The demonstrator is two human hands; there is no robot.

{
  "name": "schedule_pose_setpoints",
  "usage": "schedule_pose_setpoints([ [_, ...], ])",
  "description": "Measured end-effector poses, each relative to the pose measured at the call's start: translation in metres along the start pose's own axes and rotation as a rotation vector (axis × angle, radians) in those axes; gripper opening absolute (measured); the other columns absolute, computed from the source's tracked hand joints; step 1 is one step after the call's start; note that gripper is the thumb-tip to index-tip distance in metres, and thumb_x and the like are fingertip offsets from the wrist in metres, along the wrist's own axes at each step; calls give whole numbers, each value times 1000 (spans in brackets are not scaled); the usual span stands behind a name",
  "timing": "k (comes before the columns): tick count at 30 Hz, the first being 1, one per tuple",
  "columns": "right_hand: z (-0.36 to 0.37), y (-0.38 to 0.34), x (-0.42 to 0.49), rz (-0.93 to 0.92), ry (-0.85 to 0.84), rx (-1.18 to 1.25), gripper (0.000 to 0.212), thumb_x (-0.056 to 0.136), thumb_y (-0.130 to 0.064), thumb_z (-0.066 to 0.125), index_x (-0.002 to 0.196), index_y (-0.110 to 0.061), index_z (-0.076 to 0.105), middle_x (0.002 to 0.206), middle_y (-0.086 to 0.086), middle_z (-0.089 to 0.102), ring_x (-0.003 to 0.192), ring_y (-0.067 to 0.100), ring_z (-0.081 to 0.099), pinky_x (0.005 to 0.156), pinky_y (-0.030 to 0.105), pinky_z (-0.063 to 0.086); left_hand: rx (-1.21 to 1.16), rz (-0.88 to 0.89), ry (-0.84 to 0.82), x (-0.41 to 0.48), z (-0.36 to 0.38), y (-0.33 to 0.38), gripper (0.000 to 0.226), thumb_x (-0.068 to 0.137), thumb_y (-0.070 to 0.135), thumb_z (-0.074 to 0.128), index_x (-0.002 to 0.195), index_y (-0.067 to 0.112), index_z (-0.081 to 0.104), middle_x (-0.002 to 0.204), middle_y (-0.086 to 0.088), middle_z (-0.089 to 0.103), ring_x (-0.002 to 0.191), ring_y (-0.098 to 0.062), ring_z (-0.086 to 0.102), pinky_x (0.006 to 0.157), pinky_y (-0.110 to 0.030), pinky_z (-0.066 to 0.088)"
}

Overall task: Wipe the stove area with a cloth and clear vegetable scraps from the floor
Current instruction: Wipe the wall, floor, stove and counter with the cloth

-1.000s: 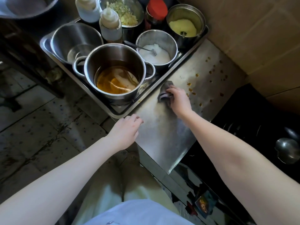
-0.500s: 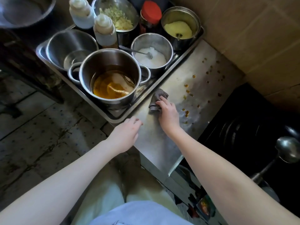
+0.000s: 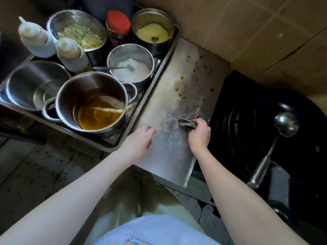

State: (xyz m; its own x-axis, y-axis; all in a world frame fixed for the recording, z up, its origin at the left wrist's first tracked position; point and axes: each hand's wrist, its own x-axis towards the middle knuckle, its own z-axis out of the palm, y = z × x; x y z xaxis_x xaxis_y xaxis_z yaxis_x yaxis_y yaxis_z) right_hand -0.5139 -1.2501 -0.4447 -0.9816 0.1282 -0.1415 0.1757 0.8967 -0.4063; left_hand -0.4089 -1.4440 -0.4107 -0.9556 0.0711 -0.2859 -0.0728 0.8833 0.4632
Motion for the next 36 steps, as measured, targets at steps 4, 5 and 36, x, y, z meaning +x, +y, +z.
schedule_pose_setpoints([
  [4,14,-21,-19,-90,-67,-11,46,84,8,45,120,-15,62,139,-1,51,116,27,47,91,30,41,10,41,-20,3,0,-4,40,95,15,49,134,15,43,139,-5,40,117,-20,48,87,-33,52],
  [5,18,-26,-23,-134,-97,-26,46,86,7,45,123,-15,61,142,-1,48,119,27,46,94,31,41,8,48,-22,4,1,-4,41,95,16,50,135,16,43,139,-5,40,117,-20,49,88,-32,52],
  [36,20,-87,87,-642,-285,-261,39,89,-2,48,125,-15,58,144,4,45,116,32,45,89,44,48,91,71,8,67,-12,-1,35,89,12,47,125,11,48,127,-10,48,110,-28,49,86,-39,45],
])
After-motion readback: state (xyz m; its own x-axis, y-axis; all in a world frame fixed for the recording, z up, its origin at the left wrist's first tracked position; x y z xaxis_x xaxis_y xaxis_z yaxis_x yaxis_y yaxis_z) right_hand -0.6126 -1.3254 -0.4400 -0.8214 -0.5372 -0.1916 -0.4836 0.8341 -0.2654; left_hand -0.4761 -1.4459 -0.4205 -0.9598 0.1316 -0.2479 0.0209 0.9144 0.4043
